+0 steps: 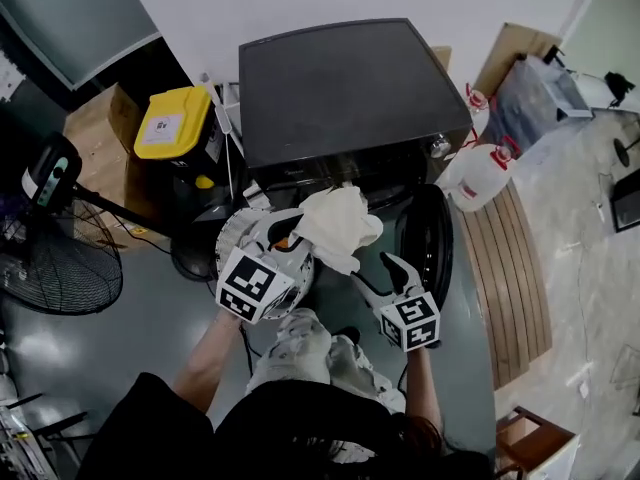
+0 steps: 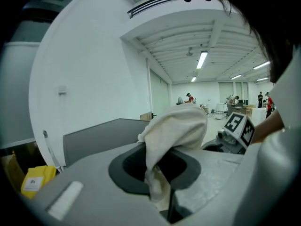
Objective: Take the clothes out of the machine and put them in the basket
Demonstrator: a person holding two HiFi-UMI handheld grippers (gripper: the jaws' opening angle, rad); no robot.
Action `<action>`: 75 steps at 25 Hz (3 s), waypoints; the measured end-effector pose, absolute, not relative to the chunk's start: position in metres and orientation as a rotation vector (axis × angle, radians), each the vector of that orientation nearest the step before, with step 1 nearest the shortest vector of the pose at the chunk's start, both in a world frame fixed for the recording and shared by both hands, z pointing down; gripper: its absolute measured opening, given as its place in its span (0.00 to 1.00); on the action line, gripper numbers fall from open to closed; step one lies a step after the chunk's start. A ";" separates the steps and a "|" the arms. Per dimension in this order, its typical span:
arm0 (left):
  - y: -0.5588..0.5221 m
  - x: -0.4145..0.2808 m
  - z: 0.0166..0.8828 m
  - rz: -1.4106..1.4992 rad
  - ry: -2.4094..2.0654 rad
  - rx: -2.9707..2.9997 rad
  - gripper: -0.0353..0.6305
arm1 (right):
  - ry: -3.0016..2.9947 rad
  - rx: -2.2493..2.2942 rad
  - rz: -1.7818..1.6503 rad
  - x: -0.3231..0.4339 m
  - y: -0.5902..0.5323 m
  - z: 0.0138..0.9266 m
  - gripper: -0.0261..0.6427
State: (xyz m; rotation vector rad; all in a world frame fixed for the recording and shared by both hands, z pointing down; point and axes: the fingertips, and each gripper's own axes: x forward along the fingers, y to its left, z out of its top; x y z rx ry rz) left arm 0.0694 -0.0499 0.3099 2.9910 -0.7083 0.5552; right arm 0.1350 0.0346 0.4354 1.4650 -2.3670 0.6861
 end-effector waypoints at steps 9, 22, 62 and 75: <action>-0.021 0.026 0.219 0.445 -0.870 3.095 0.13 | -2.230 1.365 0.650 0.119 0.033 0.496 0.52; -0.010 -0.075 0.161 0.404 -1.101 3.045 0.12 | -2.335 1.340 0.898 0.035 0.010 0.508 0.09; -0.031 -0.252 0.530 1.076 -0.800 2.606 0.12 | -2.133 1.351 1.275 -0.177 0.004 0.544 0.08; -0.028 -0.217 0.641 1.179 -0.662 2.457 0.13 | -1.890 1.440 1.363 -0.142 0.003 0.654 0.08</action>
